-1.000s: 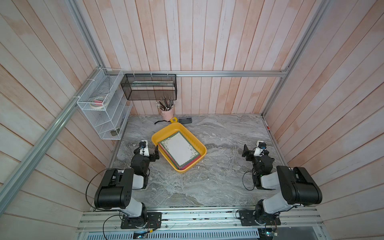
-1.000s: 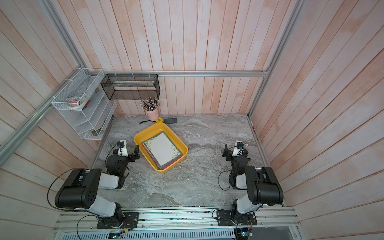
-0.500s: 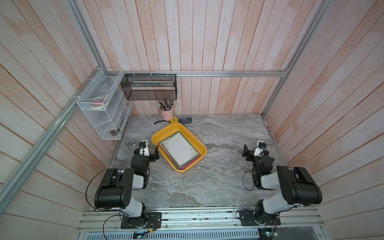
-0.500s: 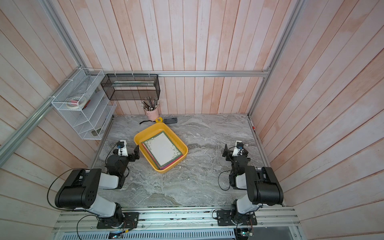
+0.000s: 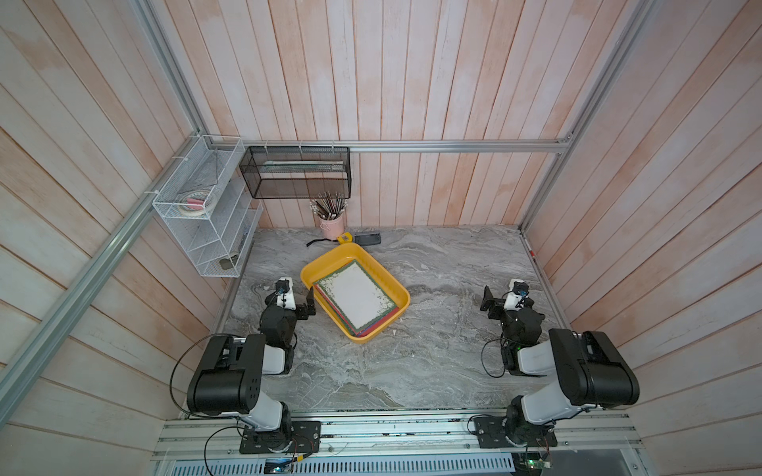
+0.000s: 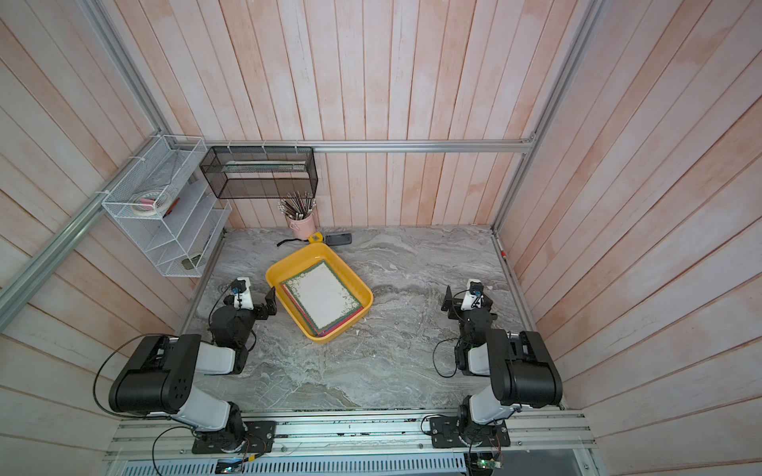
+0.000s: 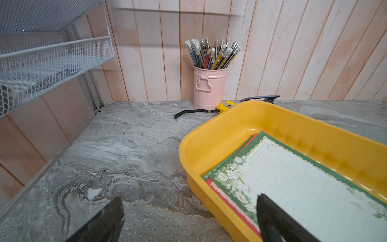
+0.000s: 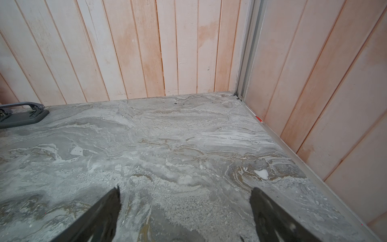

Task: Take out the stationery paper from the storage box
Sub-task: Adjust the storage box at the center of the board.

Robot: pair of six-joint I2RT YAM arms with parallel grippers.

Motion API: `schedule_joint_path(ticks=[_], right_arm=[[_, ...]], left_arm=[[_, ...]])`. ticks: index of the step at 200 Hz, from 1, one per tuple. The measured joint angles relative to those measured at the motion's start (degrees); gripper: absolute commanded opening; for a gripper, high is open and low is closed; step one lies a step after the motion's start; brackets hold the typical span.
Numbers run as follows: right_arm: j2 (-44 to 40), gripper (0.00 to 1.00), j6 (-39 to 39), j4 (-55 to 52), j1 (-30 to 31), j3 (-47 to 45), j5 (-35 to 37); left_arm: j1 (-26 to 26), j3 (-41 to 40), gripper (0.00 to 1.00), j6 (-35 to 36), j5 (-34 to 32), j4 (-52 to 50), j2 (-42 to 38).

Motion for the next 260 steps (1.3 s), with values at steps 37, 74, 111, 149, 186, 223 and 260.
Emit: schedule_joint_path(ticks=[37,74,111,149,186,223,260], right_arm=[[0.0,0.94,0.1,0.1,-0.7,0.0,-0.8],[-3.8,0.90,0.0,-0.9,-0.7,-1.2,-1.2],[-19.3,0.82,0.1,-11.0,3.1,1.7,0.9],[-23.3,0.80,0.9,-30.2,14.2,18.9,0.3],[-13.2,0.68,5.4,-50.7,22.7,39.6,-5.4],[-3.5,0.51,11.5,-63.7,26.3,48.7,-11.5],[6.5,0.37,15.4,-72.0,26.8,55.5,-14.6]], left_arm=[[0.4,0.0,0.95,-0.5,-0.1,0.0,0.0],[0.4,-1.2,0.89,-1.5,-1.6,0.8,-2.1],[-2.6,0.3,0.84,-3.8,-8.5,-11.6,-19.0],[-7.2,16.3,0.82,-13.1,-11.0,-36.8,-29.4],[-8.5,25.9,0.81,-19.5,-4.4,-57.3,-29.7],[-8.5,28.2,0.76,-22.0,4.2,-71.3,-29.2],[-8.4,30.1,0.73,-22.8,12.0,-79.3,-26.9]])
